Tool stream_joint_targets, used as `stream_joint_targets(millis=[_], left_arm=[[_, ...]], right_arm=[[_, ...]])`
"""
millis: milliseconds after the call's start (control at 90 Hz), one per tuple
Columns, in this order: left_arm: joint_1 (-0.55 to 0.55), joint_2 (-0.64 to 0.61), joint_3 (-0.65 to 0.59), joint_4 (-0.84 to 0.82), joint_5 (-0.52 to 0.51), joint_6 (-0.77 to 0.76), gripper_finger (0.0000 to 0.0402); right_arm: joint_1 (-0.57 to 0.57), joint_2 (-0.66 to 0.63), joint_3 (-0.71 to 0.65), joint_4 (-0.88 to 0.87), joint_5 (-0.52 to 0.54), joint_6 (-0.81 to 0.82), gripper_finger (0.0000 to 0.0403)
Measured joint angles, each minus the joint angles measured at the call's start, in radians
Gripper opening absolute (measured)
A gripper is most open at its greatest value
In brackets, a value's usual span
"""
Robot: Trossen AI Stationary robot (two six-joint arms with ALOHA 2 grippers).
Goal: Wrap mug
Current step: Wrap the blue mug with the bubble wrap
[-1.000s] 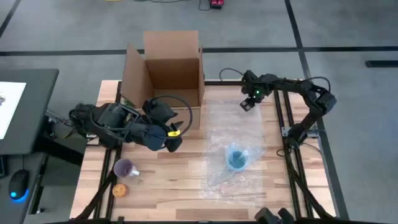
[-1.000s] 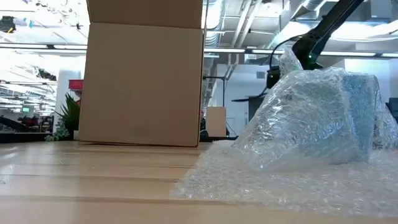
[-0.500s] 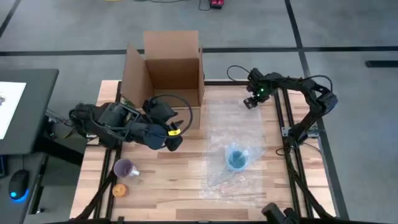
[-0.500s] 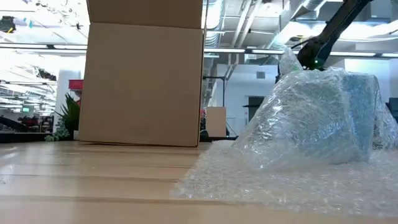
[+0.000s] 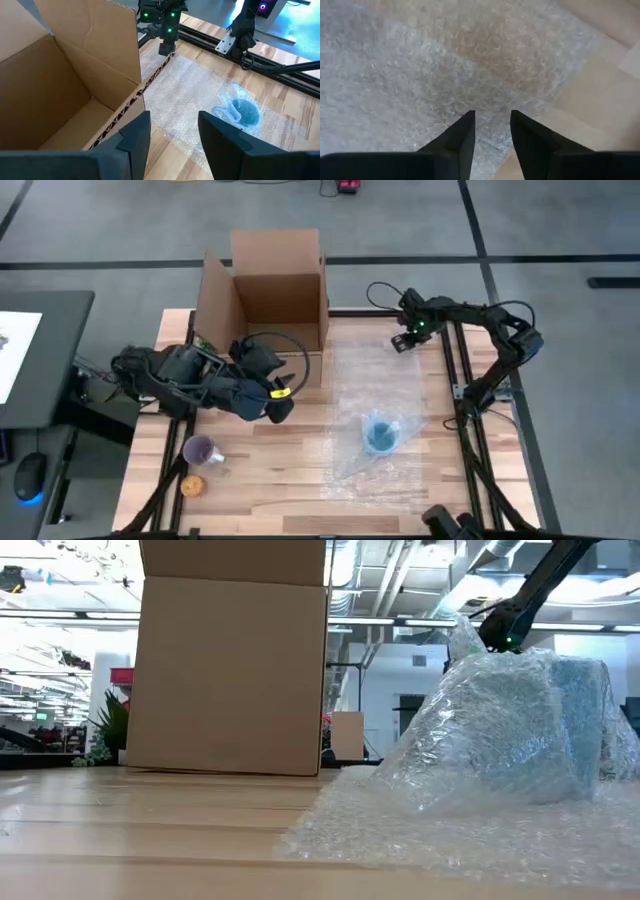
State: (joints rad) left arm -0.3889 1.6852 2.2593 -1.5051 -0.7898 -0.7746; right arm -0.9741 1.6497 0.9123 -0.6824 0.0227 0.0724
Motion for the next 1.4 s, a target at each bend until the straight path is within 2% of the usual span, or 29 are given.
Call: stream_joint_targets(millis=[244, 411, 533, 900, 1178, 1400], left_arm=[[0.004, 0.0, 0.0, 0.0, 0.0, 0.003, 0.0146], [0.005, 0.0, 0.0, 0.0, 0.0, 0.003, 0.0146], [0.005, 0.0, 0.0, 0.0, 0.0, 0.002, 0.0146], [0.005, 0.0, 0.0, 0.0, 0.001, -0.006, 0.0146], [0.005, 0.0, 0.0, 0.0, 0.001, -0.007, 0.0146], [0.005, 0.0, 0.0, 0.0, 0.001, 0.005, 0.0146]], right_arm=[[-0.028, 0.0, 0.01, -0.023, -0.002, -0.014, 0.0197], [-0.05, 0.0, 0.01, -0.014, -0.022, -0.013, 0.0202], [-0.05, 0.01, 0.01, -0.002, -0.051, -0.004, 0.0182], [-0.034, 0.027, 0.009, 0.004, -0.051, 0.009, 0.0105], [-0.007, 0.012, 0.009, -0.028, -0.05, -0.005, 0.001], [0.034, -0.093, 0.028, -0.06, -0.039, 0.003, 0.0001]])
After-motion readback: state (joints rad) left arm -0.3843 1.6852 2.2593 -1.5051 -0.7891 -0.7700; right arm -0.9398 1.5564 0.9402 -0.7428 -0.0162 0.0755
